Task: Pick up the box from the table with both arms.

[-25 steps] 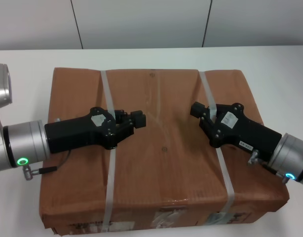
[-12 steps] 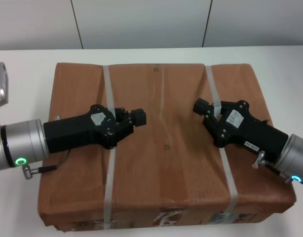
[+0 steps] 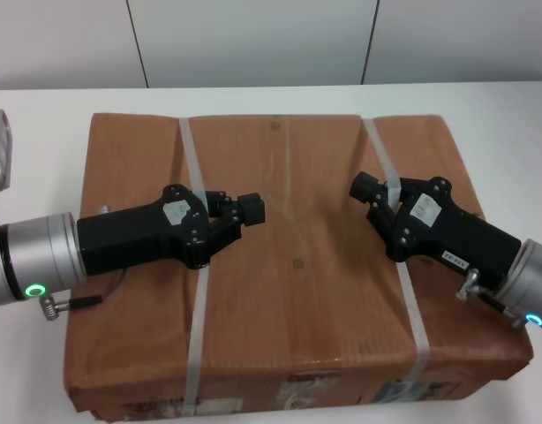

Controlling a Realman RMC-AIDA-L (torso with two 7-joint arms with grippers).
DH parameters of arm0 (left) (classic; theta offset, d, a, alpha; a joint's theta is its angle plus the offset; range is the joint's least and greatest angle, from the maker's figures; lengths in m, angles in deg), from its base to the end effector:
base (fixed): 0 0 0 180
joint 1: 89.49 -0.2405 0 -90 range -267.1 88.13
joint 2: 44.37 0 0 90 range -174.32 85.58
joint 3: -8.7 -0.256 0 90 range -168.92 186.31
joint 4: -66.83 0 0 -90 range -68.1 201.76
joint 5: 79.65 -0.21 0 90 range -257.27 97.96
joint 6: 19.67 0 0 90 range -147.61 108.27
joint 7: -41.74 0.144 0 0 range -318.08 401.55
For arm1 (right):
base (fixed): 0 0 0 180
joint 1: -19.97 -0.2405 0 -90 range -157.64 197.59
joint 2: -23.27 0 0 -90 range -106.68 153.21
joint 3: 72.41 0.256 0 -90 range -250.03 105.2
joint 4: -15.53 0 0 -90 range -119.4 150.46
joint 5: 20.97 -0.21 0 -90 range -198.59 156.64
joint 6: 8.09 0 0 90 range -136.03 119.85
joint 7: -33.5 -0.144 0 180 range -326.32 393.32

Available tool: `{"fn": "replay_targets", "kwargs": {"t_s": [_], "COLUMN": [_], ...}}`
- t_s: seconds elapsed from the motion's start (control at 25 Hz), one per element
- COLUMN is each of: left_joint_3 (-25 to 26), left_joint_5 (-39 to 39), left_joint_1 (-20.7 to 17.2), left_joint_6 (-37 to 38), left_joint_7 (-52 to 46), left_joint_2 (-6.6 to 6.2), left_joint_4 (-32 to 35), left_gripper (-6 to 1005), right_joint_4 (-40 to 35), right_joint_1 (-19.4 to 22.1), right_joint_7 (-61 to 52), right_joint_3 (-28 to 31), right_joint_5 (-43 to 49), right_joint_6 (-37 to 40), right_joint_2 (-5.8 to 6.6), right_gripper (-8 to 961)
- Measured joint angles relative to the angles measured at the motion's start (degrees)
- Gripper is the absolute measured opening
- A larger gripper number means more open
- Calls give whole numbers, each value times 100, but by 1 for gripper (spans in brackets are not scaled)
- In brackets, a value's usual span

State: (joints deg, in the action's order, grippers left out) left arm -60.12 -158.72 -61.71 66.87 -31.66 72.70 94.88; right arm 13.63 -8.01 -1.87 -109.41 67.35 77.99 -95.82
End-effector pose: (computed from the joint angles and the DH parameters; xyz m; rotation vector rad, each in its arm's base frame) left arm -0.2302 0.3126 -0.0344 -2.7267 -0.6184 -1.0710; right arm 0.2768 0.2848 -0.0582 -2.3031 0.4607 1.0513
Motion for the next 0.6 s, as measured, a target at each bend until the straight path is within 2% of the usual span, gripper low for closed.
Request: {"fn": "replay_targets", "kwargs": {"t_s": [0.6], "left_joint_3": [1], "left_joint_5": [-5], "left_joint_1": [-20], "left_joint_6": [14], "left_joint_7": [60], "left_joint_2": [0], "left_joint_4": [-12], "left_gripper": [70], "right_joint_4": [-3], "right_joint_1": [48], "right_joint_7": [4], "right_joint_3": [64], "right_joint_5": [-8], "right_joint_6": [109], "right_joint_2": [1], "right_gripper": [31]}}
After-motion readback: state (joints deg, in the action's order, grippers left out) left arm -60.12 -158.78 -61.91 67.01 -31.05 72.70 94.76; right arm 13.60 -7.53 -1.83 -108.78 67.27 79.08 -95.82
